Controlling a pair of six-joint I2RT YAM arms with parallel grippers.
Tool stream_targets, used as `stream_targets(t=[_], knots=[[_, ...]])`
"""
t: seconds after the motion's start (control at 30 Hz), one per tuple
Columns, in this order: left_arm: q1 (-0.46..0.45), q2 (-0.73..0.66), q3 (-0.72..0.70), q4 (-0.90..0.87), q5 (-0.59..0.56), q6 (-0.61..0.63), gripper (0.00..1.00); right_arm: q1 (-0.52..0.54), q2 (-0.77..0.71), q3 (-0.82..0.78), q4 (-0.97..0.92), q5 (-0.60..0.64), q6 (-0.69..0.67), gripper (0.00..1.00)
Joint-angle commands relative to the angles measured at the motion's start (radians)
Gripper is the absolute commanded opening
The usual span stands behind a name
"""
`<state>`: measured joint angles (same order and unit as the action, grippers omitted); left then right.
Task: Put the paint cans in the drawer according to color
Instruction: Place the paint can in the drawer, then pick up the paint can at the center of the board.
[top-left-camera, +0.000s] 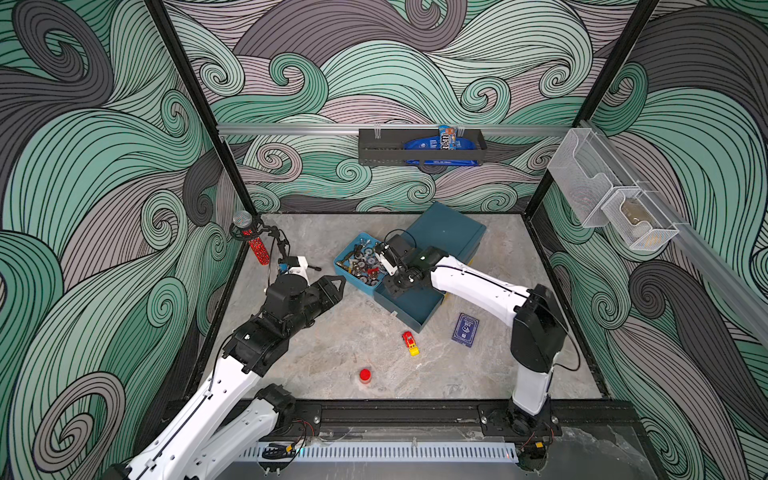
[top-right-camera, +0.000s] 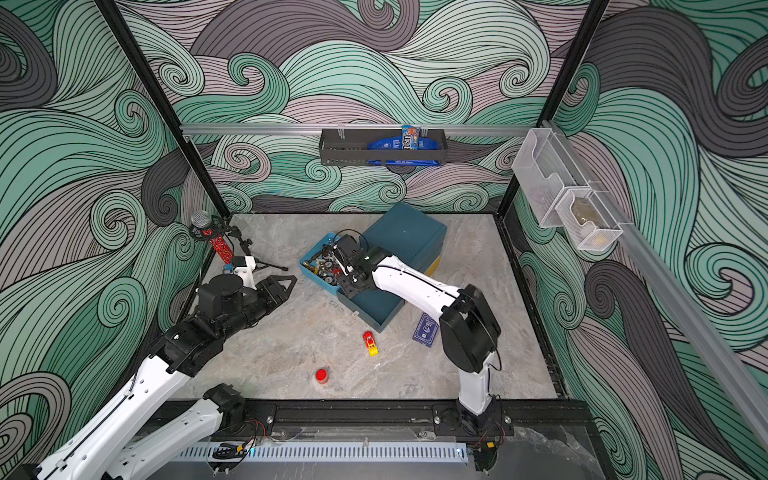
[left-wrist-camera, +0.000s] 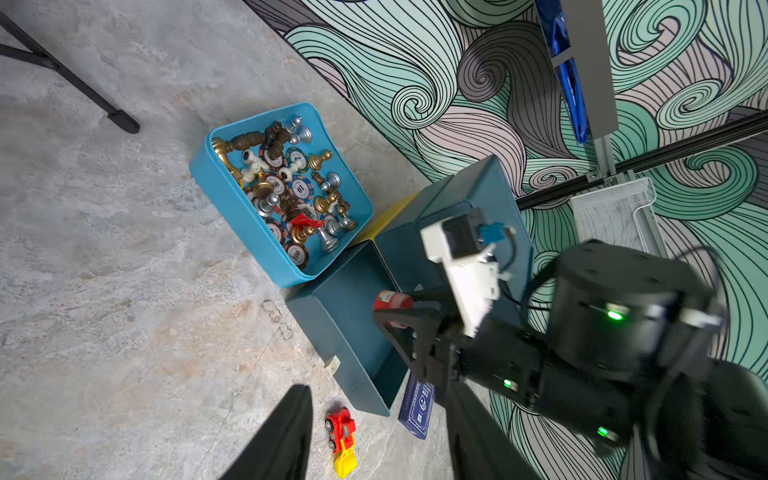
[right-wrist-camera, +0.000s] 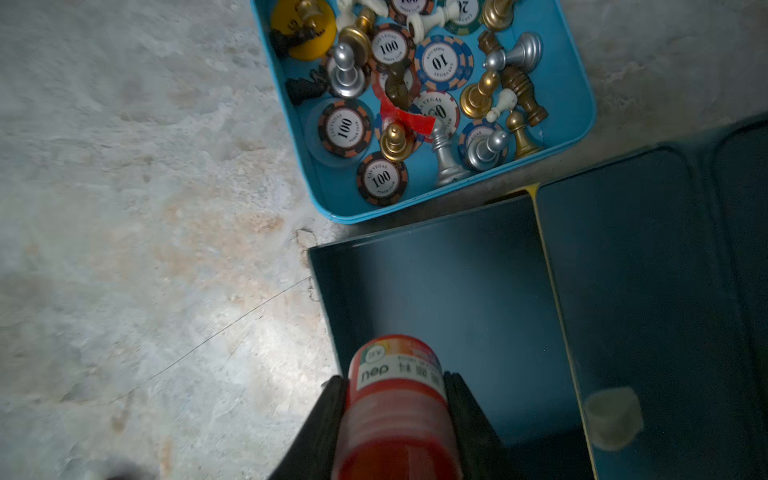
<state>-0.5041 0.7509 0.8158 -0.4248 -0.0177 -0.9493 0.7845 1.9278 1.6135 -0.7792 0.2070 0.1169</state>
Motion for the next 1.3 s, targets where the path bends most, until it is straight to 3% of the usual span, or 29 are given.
stream_targets(t=[0.0,0.23,0.4,0.53,0.73,0.87,1.03,1.13,1.27], knots=[[0.007,0.001,0.045,0.008,0.004,0.044,0.55,-0.016,0.064,0.039,-0.043,0.005,-0.02,0.24],[0.009,0.002,0.049,0.009,0.011,0.052,0.55,-0.035,0.208,0.084,-0.019,0.007,-0.045,0.28],[0.01,-0.002,0.051,0.003,0.013,0.059,0.56,-0.044,0.251,0.109,-0.017,0.006,-0.043,0.52],[0.01,0.001,0.049,0.004,0.017,0.064,0.56,-0.042,0.229,0.136,-0.019,0.019,-0.039,0.61],[0.011,0.007,0.047,0.014,0.019,0.069,0.56,-0.012,0.089,0.167,-0.021,0.055,-0.039,0.6],[0.012,0.005,0.063,0.015,0.001,0.078,0.56,0.088,-0.05,0.049,-0.018,0.028,-0.039,0.61],[0.012,-0.001,0.095,-0.005,-0.032,0.099,0.56,0.349,-0.16,-0.215,0.037,-0.031,-0.065,0.76],[0.013,0.0,0.118,-0.017,-0.043,0.116,0.56,0.451,-0.177,-0.277,0.087,-0.079,-0.048,0.83],[0.012,0.004,0.143,-0.024,-0.046,0.13,0.56,0.51,-0.117,-0.264,0.092,-0.086,-0.039,0.86]])
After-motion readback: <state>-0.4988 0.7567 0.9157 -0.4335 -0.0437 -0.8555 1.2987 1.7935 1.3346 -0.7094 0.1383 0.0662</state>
